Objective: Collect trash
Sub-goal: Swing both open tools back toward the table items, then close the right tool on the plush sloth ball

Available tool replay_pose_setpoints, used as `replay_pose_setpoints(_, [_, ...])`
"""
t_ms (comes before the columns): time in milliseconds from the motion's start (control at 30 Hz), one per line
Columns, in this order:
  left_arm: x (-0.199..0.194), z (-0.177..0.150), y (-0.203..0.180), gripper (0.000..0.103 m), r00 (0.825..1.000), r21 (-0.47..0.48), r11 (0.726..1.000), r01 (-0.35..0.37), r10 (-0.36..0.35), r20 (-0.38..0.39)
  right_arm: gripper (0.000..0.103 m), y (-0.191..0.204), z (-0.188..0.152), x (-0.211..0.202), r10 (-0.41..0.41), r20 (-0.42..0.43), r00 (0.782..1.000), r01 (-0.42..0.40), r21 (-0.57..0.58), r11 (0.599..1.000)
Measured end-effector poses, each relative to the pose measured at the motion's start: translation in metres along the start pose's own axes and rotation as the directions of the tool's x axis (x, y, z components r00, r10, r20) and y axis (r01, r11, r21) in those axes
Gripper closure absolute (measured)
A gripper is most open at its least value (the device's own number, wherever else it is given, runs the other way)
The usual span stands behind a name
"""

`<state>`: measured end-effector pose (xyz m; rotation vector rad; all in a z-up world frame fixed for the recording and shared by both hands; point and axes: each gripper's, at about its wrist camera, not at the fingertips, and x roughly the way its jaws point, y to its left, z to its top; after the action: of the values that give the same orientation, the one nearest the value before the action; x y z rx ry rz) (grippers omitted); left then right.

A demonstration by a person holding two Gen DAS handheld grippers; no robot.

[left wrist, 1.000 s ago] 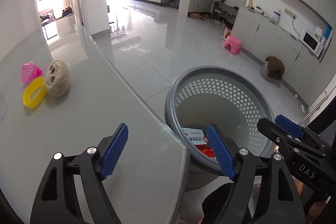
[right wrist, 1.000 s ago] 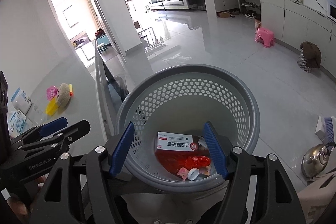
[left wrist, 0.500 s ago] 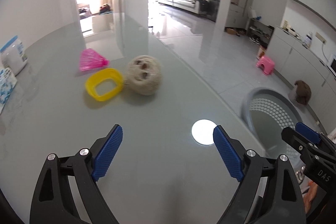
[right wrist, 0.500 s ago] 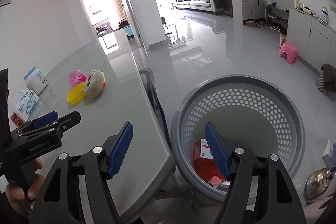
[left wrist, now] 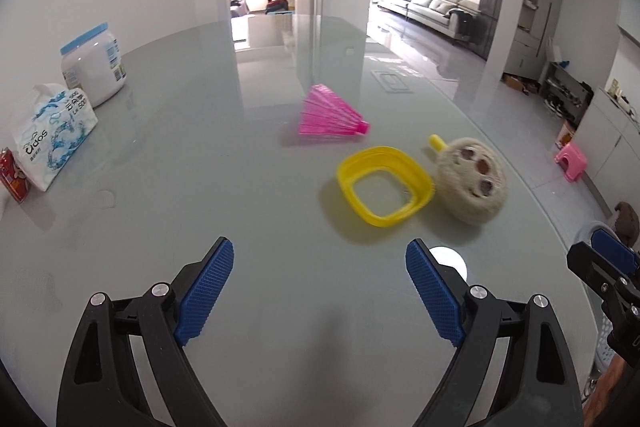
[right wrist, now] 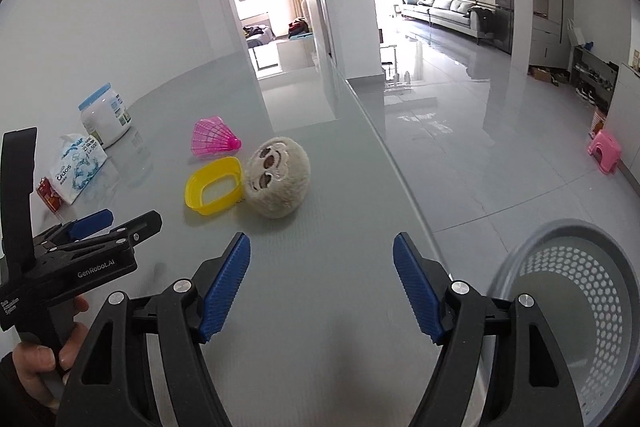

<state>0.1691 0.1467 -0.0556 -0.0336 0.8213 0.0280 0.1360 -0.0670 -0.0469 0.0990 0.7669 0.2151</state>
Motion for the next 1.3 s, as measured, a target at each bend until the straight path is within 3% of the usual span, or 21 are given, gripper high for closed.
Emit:
replay_pose_setpoints(267, [0.016,0.007,0.026,0.017,0.999,-0.024,0.999,-0.045,0.045,-0.008,0.032,0.028,0.028,0.046,-0.007,-0.037,0.999,0.004,-0.079,0.997])
replay_pose_setpoints(400, [0.023,0.006,0.033,0.017,0.999,-0.048,0.998,-0.035,0.033,-0.029,0.032,0.031,0.034,0.069,-0.037,-0.074,0.997,0.03,-0.095,0.995])
replay_pose_setpoints(967, [0.02,0.002,0.026,0.017,0.998,-0.028,0.998,-0.051,0.051,-0.021,0.033,0.045,0.036,0.104,-0.123,-0.119,0.985,0.102,-0.168,0.98])
replay_pose_setpoints(1000, [0.02,0.001,0.026,0.017,0.998,-0.027,0.998,-0.052,0.052,-0.019,0.033,0.045,0.035,0.105,-0.124,-0.116,0.985,0.104,-0.168,0.98])
replay_pose_setpoints(1067, [0.02,0.001,0.025,0.017,0.998,-0.025,0.998,-0.053,0.053,-0.017,0.048,0.047,0.035,0.106,-0.114,-0.114,0.987,0.094,-0.17,0.981])
replay_pose_setpoints(1300, [0.018,0.0,0.023,0.017,0.998,-0.011,0.998,-0.061,0.061,-0.001,0.052,0.04,0.031,0.087,-0.037,-0.075,0.997,0.028,-0.113,0.993])
